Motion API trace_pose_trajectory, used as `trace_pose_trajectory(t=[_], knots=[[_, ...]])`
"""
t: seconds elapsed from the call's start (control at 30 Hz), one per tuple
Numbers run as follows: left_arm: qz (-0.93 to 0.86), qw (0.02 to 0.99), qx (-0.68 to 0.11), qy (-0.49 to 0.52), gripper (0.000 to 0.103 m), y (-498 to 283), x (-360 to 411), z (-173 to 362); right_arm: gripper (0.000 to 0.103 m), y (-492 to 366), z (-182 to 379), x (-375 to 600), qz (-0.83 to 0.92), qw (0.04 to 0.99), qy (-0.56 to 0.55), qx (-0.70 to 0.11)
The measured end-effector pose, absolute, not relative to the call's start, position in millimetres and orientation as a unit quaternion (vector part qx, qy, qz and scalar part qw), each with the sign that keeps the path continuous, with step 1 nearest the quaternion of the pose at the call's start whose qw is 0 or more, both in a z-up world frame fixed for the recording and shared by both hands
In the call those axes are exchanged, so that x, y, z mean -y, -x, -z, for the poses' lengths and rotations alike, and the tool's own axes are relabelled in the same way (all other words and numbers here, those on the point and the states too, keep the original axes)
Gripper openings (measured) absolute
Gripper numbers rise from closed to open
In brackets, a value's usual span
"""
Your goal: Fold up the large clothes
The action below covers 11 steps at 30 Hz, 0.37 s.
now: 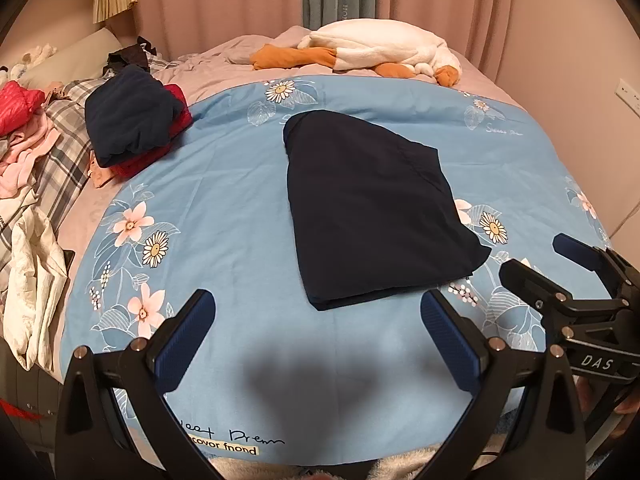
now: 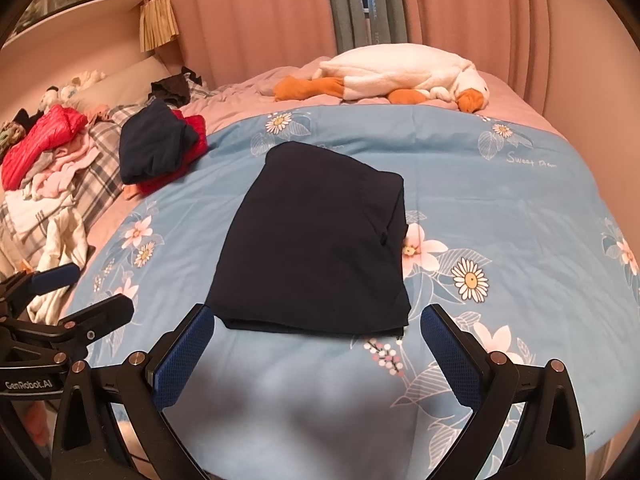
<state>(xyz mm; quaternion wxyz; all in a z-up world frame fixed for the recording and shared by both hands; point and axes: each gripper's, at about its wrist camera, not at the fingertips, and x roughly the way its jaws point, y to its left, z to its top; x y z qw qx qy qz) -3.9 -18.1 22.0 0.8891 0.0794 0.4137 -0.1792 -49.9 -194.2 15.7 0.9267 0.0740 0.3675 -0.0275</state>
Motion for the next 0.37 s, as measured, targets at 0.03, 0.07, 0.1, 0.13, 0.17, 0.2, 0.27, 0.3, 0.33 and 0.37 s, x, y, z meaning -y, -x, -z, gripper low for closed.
trace_pose_trajectory(t=[0.03,0.07,0.1,0.13,0.17,0.2,0.27,0.3,0.33,0.37], knots=[[0.179,0.889,-0.413,-0.079,0.103,3.9,17.8,-21.9,0.102,50.0,-15.2,195.5,0.027,0.927,-0.074,-0.368],[0.178,0.889,-0.413,-0.08,0.103,4.0,17.9,-21.7,0.102,50.1,-15.0,195.6,0.027,0.927,-0.075,-0.368],[0.177,0.89,-0.413,-0.08,0.103,4.3,18.1,-21.4,0.102,49.8,-14.8,197.1,0.026,0.926,-0.075,-0.368],[0.175,0.89,-0.413,-0.081,0.103,4.4,18.1,-21.3,0.102,49.8,-14.3,197.9,0.026,0.926,-0.076,-0.369],[0.177,0.89,-0.413,-0.082,0.103,4.5,18.2,-21.2,0.102,49.9,-13.8,198.6,0.026,0.926,-0.076,-0.369],[0.177,0.889,-0.414,-0.082,0.103,4.6,18.2,-21.1,0.102,50.4,-13.5,197.7,0.026,0.926,-0.076,-0.369],[0.179,0.888,-0.414,-0.082,0.103,3.9,18.8,-21.3,0.102,50.6,-13.3,198.8,0.025,0.926,-0.077,-0.369],[0.18,0.888,-0.415,-0.082,0.103,3.6,19.5,-21.5,0.102,50.7,-13.3,198.6,0.025,0.926,-0.077,-0.369],[0.18,0.888,-0.415,-0.082,0.103,3.5,19.4,-21.5,0.102,50.4,-13.4,199.0,0.026,0.926,-0.077,-0.369],[0.179,0.888,-0.415,-0.082,0.103,3.3,19.9,-21.6,0.102,50.4,-13.4,199.3,0.026,0.926,-0.077,-0.369]])
